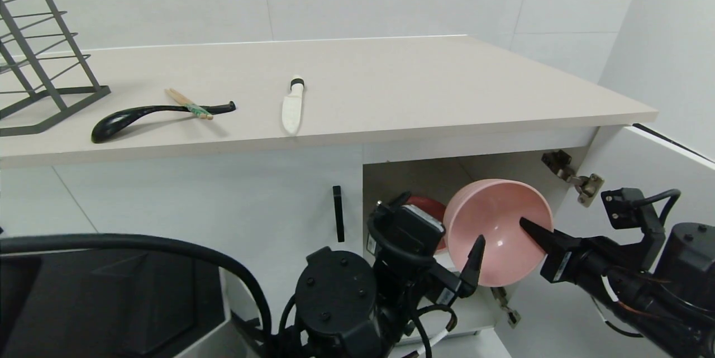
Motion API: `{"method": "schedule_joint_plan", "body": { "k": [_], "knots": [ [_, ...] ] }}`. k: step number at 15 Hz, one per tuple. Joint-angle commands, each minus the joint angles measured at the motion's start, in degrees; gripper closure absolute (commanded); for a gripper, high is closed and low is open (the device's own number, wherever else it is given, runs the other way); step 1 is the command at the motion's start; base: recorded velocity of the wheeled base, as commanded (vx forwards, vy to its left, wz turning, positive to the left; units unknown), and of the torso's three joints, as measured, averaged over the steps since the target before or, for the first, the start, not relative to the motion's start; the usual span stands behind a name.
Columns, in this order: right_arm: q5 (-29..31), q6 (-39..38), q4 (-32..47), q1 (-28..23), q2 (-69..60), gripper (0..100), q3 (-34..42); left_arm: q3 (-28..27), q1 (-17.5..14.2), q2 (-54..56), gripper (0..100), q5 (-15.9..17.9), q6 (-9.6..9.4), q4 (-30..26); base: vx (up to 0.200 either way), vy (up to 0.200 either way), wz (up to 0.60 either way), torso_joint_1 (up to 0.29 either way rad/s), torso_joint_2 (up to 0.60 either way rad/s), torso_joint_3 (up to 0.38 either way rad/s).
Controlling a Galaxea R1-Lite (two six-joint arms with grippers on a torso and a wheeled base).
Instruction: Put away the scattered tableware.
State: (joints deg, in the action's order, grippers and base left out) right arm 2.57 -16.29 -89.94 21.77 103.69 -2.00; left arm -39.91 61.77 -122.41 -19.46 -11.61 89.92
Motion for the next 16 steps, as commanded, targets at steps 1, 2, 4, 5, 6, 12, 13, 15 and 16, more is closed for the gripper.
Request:
{"method": "schedule_joint_plan", "body": {
  "k": [1, 2, 4, 5, 6, 12, 13, 15, 16],
  "knots": [
    [0.06, 0.03, -0.06, 0.02, 0.37, 100, 0.15, 5.99, 0.02, 5.77, 0, 2.49, 0.00, 0.08, 0.000, 0.000, 0.00, 0.000, 0.00, 0.000],
    [0.06, 0.03, -0.06, 0.02, 0.37, 100, 0.24, 8.62, -0.60, 7.62, 0, 3.99, 0.00, 0.08, 0.000, 0.000, 0.00, 0.000, 0.00, 0.000],
    [0.06, 0.20, -0.06, 0.20, 0.37, 100, 0.68, 11.87, -2.71, 10.96, 0, 8.12, 0.00, 0.08, 0.000, 0.000, 0.00, 0.000, 0.00, 0.000],
    [0.06, 0.20, -0.06, 0.38, 0.37, 100, 0.86, 14.42, -3.76, 12.89, 0, 11.63, -0.08, 0.08, 0.000, 0.000, 0.00, 0.000, 0.00, 0.000],
    [0.06, 0.29, -0.06, 0.55, 0.37, 100, 1.21, 17.15, -5.17, 14.83, 0, 15.24, -0.35, 0.08, 0.000, 0.000, 0.00, 0.000, 0.00, 0.000],
    [0.06, 0.38, -0.06, 1.78, 0.46, 100, 1.74, 30.16, -15.72, 24.85, 0, 32.29, -3.16, 0.08, 0.000, 0.000, 0.00, 0.000, 0.00, 0.000],
    [0.06, 0.38, -0.06, 1.96, 0.55, 100, 1.74, 31.65, -16.51, 26.69, 0, 32.29, -3.25, 0.08, 0.000, 0.000, 0.00, 0.000, 0.00, 0.000],
    [0.24, 0.47, -0.06, 2.84, 0.81, 100, 1.82, 35.69, -17.65, 30.56, 0, 32.20, -3.25, 0.08, 0.000, 0.000, 0.00, 0.000, 0.00, 0.000],
    [0.33, 0.55, -0.06, 2.92, 0.55, 100, 1.82, 36.66, -18.97, 32.05, 0, 32.02, -3.25, 0.08, 0.000, 0.000, 0.00, 0.000, 0.00, 0.000]
  ]
}}
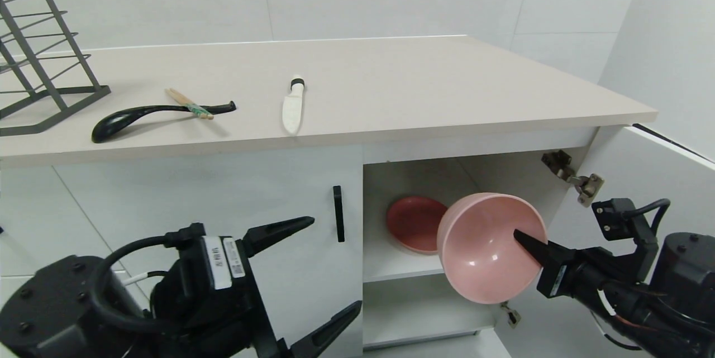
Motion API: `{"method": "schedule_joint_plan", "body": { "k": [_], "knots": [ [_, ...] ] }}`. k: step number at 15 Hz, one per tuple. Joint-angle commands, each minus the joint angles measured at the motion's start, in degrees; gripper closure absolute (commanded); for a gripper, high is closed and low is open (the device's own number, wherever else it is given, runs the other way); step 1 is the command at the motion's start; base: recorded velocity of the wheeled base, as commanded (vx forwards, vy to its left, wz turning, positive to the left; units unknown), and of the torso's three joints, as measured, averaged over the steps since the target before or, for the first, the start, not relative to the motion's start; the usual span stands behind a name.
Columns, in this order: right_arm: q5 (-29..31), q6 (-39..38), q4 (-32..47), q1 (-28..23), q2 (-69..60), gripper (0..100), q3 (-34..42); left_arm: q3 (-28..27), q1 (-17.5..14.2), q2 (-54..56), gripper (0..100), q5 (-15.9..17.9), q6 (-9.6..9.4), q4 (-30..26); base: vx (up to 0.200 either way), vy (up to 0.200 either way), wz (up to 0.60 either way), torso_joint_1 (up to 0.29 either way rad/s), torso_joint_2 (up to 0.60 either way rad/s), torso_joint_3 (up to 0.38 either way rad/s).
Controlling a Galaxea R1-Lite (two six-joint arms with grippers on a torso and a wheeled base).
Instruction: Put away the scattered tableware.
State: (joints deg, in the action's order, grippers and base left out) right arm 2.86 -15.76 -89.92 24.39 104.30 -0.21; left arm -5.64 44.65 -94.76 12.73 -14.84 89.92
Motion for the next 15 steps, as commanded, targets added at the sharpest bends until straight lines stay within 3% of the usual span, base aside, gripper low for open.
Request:
{"method": "schedule_joint_plan", "body": {
  "k": [1, 5, 6, 7, 8, 10, 11, 15],
  "knots": [
    [0.04, 0.12, -0.08, 1.01, -0.68, 100, 0.03, 3.97, -4.05, 7.31, 0, -0.16, 0.51, 0.08, 0.000, 0.000, 0.00, 0.000, 0.00, 0.000],
    [-0.14, 0.38, 0.97, 1.09, 0.20, 100, -0.23, 5.64, -10.03, 14.78, 0, -0.33, 0.95, 0.08, 0.000, 0.000, 0.00, 0.000, 0.00, 0.000],
    [-0.23, 1.17, 0.88, 1.09, 1.08, 100, -0.67, 5.64, -14.51, 16.36, 0, -1.04, 1.92, 0.08, 0.000, 0.000, 0.00, 0.000, 0.00, 0.000],
    [-0.23, 1.26, 0.88, 1.09, 1.52, 100, -0.94, 5.64, -15.47, 16.89, 0, -1.39, 2.88, 0.08, 0.000, 0.000, 0.00, 0.000, 0.00, 0.000],
    [-0.49, 1.26, 0.88, 1.09, 3.98, 100, -3.13, 5.64, -16.44, 18.20, 0, -3.15, 7.10, 0.08, 0.000, 0.000, 0.00, 0.000, 0.00, 0.000],
    [-0.84, 1.52, 1.06, 0.66, 7.49, 100, -6.38, 5.64, -16.53, 20.93, 0, -6.84, 12.20, -2.03, 0.000, 0.000, 0.00, 0.000, 0.00, 0.000],
    [-0.84, 1.52, 1.06, 0.83, 9.52, 100, -7.70, 5.64, -16.53, 21.98, 0, -6.84, 13.17, -4.31, 0.000, 0.000, 0.00, 0.000, 0.00, 0.000],
    [-2.86, 4.42, 1.50, -0.66, 19.18, 100, -17.63, 5.64, -16.44, 22.86, 0, -6.84, 13.25, -8.53, 0.000, 0.000, 0.00, 0.000, 0.00, 0.000]
  ]
}}
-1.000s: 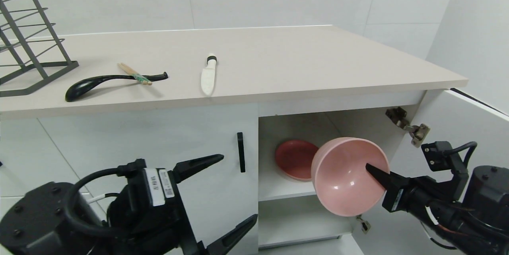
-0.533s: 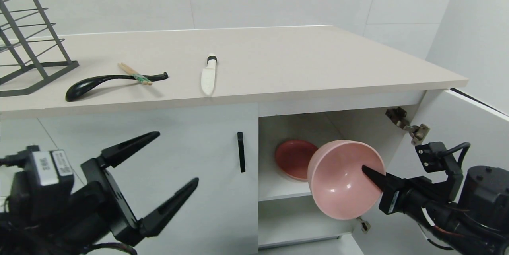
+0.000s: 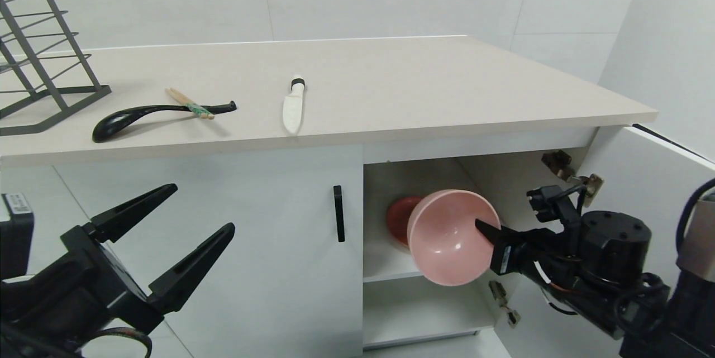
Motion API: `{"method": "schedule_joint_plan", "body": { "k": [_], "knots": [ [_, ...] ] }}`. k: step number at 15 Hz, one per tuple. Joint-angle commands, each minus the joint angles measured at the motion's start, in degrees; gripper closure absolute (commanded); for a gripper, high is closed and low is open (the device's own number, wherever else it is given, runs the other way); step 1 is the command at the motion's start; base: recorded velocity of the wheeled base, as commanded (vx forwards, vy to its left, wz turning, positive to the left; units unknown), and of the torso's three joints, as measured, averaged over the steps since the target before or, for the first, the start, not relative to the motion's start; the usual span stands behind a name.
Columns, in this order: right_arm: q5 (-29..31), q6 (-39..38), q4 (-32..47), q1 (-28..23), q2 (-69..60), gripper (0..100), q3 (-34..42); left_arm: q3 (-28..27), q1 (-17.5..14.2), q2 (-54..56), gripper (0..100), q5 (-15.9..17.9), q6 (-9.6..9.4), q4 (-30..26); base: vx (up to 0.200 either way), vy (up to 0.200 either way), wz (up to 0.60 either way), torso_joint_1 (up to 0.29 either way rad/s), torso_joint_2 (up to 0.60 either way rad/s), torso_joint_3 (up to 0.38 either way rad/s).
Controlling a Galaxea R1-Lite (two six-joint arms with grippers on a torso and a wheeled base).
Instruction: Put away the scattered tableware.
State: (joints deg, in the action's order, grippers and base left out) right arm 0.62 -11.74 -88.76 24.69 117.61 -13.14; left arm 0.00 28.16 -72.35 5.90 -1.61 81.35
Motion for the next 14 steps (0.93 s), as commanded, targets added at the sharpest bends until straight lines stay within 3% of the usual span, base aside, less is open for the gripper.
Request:
{"method": "schedule_joint_plan", "body": {
  "k": [1, 6, 14],
  "knots": [
    [-0.71, 0.58, 1.04, -1.75, 8.33, 100, -7.34, 0.00, 0.05, 0.63, 0, -0.01, -0.06, -0.58, 0.000, 0.000, 0.00, 0.000, 0.00, 0.000],
    [-1.85, 1.90, 4.91, -6.14, 15.36, 100, -17.88, 0.00, 0.14, 0.63, 0, -0.01, -0.06, -0.93, 0.000, 0.000, 0.00, 0.000, 0.00, 0.000],
    [-1.85, 1.98, 11.59, -6.05, 20.20, 100, -29.57, 0.00, 0.14, 1.25, 0, 0.08, -0.15, -1.63, 0.000, 0.000, 0.00, 0.000, 0.00, 0.000]
  ]
}}
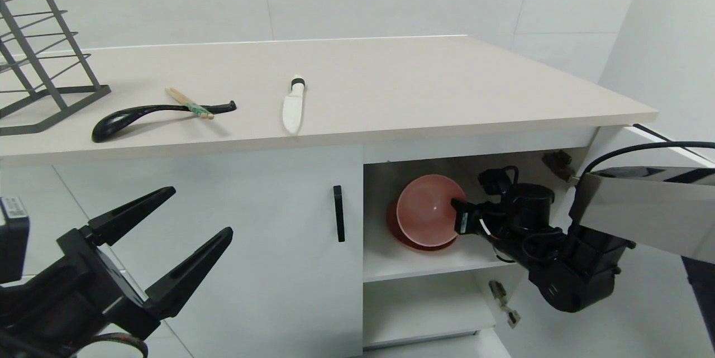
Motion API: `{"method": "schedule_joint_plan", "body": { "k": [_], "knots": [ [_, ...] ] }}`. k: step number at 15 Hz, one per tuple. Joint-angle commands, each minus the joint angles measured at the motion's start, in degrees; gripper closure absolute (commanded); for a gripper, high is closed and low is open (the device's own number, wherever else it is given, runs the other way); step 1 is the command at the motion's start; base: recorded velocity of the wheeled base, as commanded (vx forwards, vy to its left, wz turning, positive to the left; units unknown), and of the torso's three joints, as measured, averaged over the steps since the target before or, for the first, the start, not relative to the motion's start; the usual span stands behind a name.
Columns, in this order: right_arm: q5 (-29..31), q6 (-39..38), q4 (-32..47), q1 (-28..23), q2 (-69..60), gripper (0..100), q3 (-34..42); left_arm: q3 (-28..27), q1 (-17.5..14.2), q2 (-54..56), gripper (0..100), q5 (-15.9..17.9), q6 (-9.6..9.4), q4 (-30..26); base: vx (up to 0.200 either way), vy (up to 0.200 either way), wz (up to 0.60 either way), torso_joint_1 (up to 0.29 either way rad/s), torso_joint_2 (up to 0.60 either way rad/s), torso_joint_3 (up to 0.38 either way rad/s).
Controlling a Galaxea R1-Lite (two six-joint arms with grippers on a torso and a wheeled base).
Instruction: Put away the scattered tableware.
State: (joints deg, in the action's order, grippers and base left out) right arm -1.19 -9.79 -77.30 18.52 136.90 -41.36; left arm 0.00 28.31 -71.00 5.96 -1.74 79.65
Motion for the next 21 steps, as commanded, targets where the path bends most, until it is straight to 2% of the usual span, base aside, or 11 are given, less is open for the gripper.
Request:
{"method": "schedule_joint_plan", "body": {
  "k": [1, 9, 19, 20, 21],
  "knots": [
    [-0.04, 0.03, 1.80, 0.03, 1.35, 100, -2.93, 0.00, -0.01, -0.11, 0, 0.02, -0.01, -0.11, 0.000, 0.000, 0.00, 0.000, 0.00, 0.000],
    [0.23, 0.03, 5.93, -1.20, 3.37, 100, -6.10, 0.00, -0.09, -0.11, 0, 0.02, 0.07, -0.55, 0.000, 0.000, 0.00, 0.000, 0.00, 0.000],
    [0.40, 0.12, 5.58, -0.85, 5.66, 100, -6.27, 0.00, -0.09, -0.11, 0, 0.02, 0.42, -0.55, 0.000, 0.000, 0.00, 0.000, 0.00, 0.000],
    [0.32, 0.21, 5.76, -0.76, 5.66, 0, -6.19, 0.00, -0.09, -0.11, 0, 0.02, 0.51, -0.55, 0.000, 0.000, 0.00, 0.000, 0.00, 0.000],
    [0.40, 0.56, 5.76, -0.76, 5.75, 0, -6.01, 0.00, -0.09, -0.11, 0, 0.02, 0.51, -0.55, 0.000, 0.000, 0.00, 0.000, 0.00, 0.000]
  ]
}}
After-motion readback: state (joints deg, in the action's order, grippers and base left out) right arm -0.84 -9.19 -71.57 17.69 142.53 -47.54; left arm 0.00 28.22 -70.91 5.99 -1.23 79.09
